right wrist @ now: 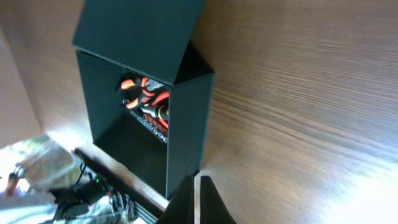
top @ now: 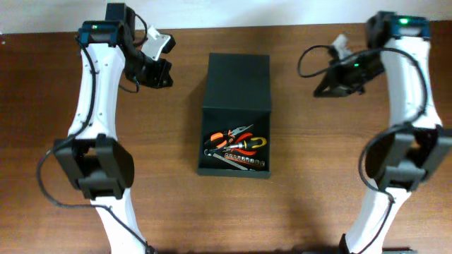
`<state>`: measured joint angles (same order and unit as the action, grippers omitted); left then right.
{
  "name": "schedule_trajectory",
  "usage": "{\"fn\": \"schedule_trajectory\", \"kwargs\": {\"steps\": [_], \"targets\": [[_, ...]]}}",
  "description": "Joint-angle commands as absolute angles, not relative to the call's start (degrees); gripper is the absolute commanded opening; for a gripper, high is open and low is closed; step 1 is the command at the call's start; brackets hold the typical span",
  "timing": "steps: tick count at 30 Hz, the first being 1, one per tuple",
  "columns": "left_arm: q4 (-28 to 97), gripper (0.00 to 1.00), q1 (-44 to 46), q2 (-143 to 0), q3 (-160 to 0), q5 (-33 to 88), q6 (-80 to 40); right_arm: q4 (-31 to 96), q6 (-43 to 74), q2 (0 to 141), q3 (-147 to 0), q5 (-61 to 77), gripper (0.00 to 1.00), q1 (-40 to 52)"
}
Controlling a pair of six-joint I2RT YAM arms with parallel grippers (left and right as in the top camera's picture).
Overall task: Pack container
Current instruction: 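Bring both grippers to the raised lid's edges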
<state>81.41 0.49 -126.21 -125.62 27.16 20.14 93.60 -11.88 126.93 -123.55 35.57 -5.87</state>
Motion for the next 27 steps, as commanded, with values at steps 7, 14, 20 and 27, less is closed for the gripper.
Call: {"fn": "schedule_trajectory", "kwargs": {"steps": [7, 14, 20, 27], "targets": [[80.62, 0.02, 2.04, -139.09, -125.51, 40.14, 22.37, 90.32, -13.52, 137.25, -123.63, 41.82, 0.04, -1.78], [77.34, 0.02, 3.49, -145.29, -125.51, 41.19, 22.35, 87.92, -13.52, 142.17, -123.63, 42.76, 0.04, -1.78], [74.46, 0.02, 3.66, -148.16, -125.51, 43.72, 22.09, 85.56, -13.52, 144.9, -123.63, 44.88, 0.04, -1.78], [68.88, 0.02, 4.36, -149.99, -125.51, 45.76, 18.31, 83.5, -13.74, 147.55, -123.63, 48.84, 0.04, -0.8]]}}
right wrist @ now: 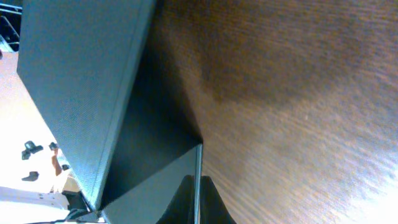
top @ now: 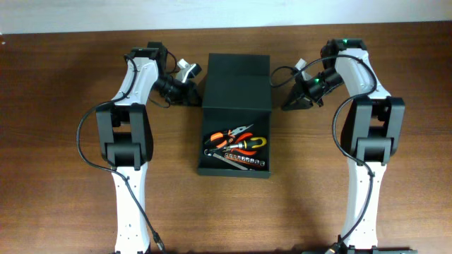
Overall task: Pack container
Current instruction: 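Bring both grippers to the raised lid's edges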
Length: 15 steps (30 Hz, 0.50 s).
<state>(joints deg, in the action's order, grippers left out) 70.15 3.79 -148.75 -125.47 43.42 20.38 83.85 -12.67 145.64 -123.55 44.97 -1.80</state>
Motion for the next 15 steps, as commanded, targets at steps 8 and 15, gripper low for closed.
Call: {"fn": "schedule_trajectory", "kwargs": {"steps": [8, 15], "targets": [[61.3, 0.02, 4.54, -150.1, -125.51, 48.77, 10.79, 79.44, -14.74, 149.56, -123.63, 57.67, 0.04, 0.34], [58.06, 0.02, 5.52, -150.1, -125.51, 51.55, 9.21, 74.48, -14.79, 149.56, -123.66, 67.4, 0.04, 0.43]]}}
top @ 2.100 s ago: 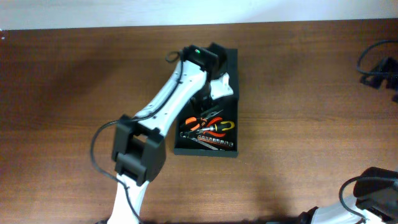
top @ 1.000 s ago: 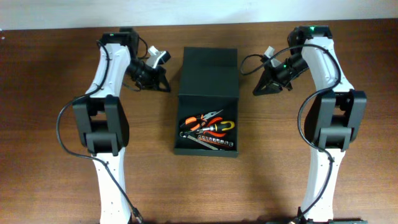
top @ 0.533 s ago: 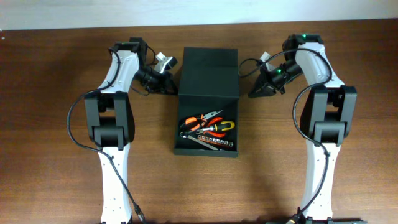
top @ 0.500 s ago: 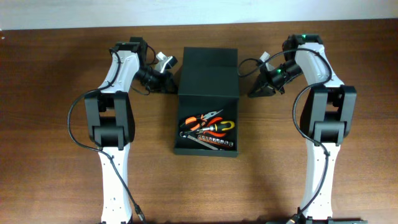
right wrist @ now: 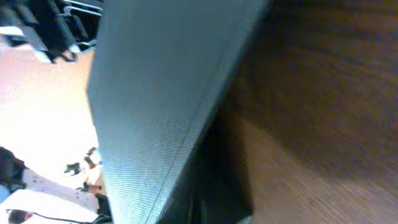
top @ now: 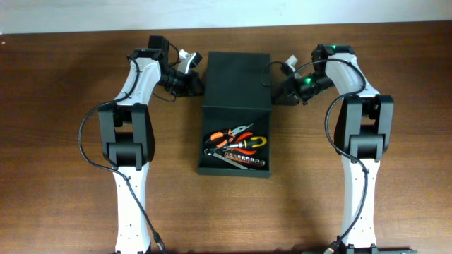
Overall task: Pack container
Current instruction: 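Bring both grippers to the raised lid's edges, then push the lid down over the box with both grippers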
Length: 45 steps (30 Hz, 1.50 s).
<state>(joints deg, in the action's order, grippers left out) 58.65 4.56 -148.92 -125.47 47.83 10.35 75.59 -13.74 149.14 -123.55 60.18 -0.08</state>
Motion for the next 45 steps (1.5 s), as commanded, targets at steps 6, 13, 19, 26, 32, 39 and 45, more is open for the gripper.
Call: {"fn": "schedule_trajectory", "kwargs": {"steps": [6, 13, 19, 26, 32, 39, 45], "targets": [[57.32, 0.02, 5.91, -150.1, -126.39, 55.22, 8.58, 71.9, -15.09, 149.56, -123.66, 71.7, 0.04, 0.43], [64.6, 0.02, 5.91, -150.08, -138.93, 54.94, 8.71, 78.67, -20.84, 149.51, -128.33, 72.64, 0.04, 0.36], [75.75, 0.02, 5.91, -150.1, -151.79, 51.2, 11.09, 91.33, -23.86, 149.51, -141.95, 66.78, 0.04, 0.38], [92.09, 0.02, 6.15, -150.08, -165.53, 47.05, 15.2, 97.34, -21.87, 144.66, -151.46, 60.07, 0.04, 1.02], [96.71, 0.02, 7.11, -144.99, -171.87, 43.59, 14.85, 97.34, -16.73, 136.81, -151.46, 54.63, 0.04, 3.86], [96.71, 0.02, 9.96, -135.98, -171.85, 39.48, 10.96, 97.34, -9.63, 126.87, -151.41, 50.85, 0.04, 6.39], [96.71, 0.02, 13.98, -128.05, -170.01, 29.98, 6.63, 97.34, -3.9, 117.78, -151.28, 39.11, 0.06, 8.01]]}}
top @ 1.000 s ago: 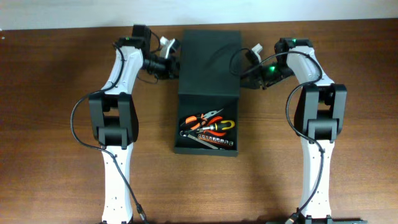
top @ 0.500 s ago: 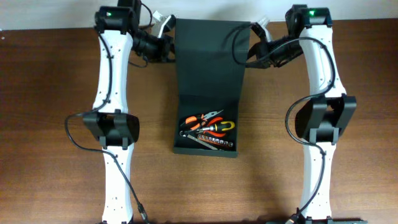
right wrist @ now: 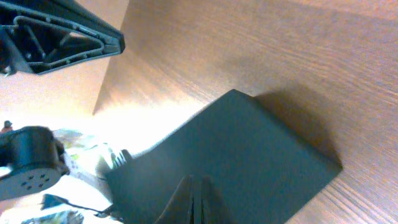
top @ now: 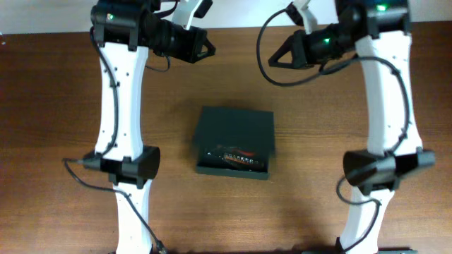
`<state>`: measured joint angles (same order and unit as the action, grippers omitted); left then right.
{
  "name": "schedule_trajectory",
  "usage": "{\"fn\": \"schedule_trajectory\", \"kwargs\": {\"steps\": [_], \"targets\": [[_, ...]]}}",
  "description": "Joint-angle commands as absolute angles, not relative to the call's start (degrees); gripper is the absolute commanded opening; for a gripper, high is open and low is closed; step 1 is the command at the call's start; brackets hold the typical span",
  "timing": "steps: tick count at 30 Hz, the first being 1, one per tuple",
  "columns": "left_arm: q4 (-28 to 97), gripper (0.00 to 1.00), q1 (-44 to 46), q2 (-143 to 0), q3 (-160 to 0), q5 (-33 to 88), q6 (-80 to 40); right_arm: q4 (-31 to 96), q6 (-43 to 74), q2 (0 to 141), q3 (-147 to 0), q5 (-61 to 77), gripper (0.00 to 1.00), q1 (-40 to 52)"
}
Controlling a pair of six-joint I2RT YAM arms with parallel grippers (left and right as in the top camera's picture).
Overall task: Pack container
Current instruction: 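Push the lid down over the box with both grippers, then press the closed lid flat with the right gripper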
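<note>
The black box [top: 232, 171] sits mid-table with its lid [top: 234, 127] tipped forward over it. Only a thin strip of the red and metal tools [top: 239, 155] shows under the lid's front edge. My left gripper [top: 209, 50] hangs high over the far left of the box, its fingers closed to a point and holding nothing. High on the far right, my right gripper [top: 274, 59] is also shut and empty. In the right wrist view the shut right gripper [right wrist: 196, 186] looks down on the lid [right wrist: 249, 155], and the left gripper [right wrist: 112, 42] shows at the top left.
The brown wooden table [top: 56, 106] spreads out on all sides of the box, and its far edge meets a white wall. Both arm bases [top: 120, 169] stand at the near side, left and right of the box. Cables loop from each wrist.
Both grippers were low against the sides of the raised lid; now they hang high above the table. The lid has come down forward over the box, hiding most of the tools.
At first both grippers stood well away from the open box, its lid back and the tools in plain sight. Then they were at the lid's left and right sides, then closer to its far end. Now the lid lies over the box and both arms are up.
</note>
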<state>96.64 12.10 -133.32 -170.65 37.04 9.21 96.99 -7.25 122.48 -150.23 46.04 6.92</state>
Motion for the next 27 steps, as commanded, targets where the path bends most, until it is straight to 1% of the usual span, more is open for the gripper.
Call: {"fn": "schedule_trajectory", "kwargs": {"steps": [1, 5, 6, 10, 14, 18, 22, 25, 27], "targets": [[96.71, 0.02, 14.9, -126.15, -168.27, 26.72, 6.66, 97.34, -2.81, 115.94, -151.24, 34.94, 0.05, 8.47], [96.71, 0.02, 17.67, -118.91, -156.2, 10.83, 6.72, 97.34, -0.93, 111.33, -148.81, 21.43, 0.06, 9.85], [96.71, 0.02, 17.96, -115.11, -147.37, 3.29, 6.72, 97.34, -0.97, 108.66, -145.01, 14.48, 0.11, 10.2], [96.71, 0.02, 16.73, -109.16, -132.07, -6.48, 6.66, 97.34, -0.97, 104.42, -135.39, 4.82, 0.13, 10.0], [96.71, 0.02, 13.43, -104.81, -120.27, -7.16, 5.54, 97.34, 0.21, 99.79, -121.82, 0.08, 0.13, 10.0], [95.85, 0.02, 10.11, -100.6, -111.11, -7.14, 4.49, 97.34, 2.61, 96.25, -109.91, 0.19, 0.13, 10.04], [91.0, 0.02, 8.32, -93.54, -101.69, -7.09, 4.08, 95.85, 3.62, 94.35, -102.15, 2.9, 0.13, 11.05], [85.82, 0.02, 8.08, -85.93, -94.17, -6.94, 4.1, 92.99, 1.67, 94.28, -98.94, 7.07, 0.13, 14.17], [82.48, 0.02, 8.08, -79.83, -88.82, -6.96, 4.1, 89.01, 1.52, 94.28, -96.57, 8.4, 0.13, 19.05]]}}
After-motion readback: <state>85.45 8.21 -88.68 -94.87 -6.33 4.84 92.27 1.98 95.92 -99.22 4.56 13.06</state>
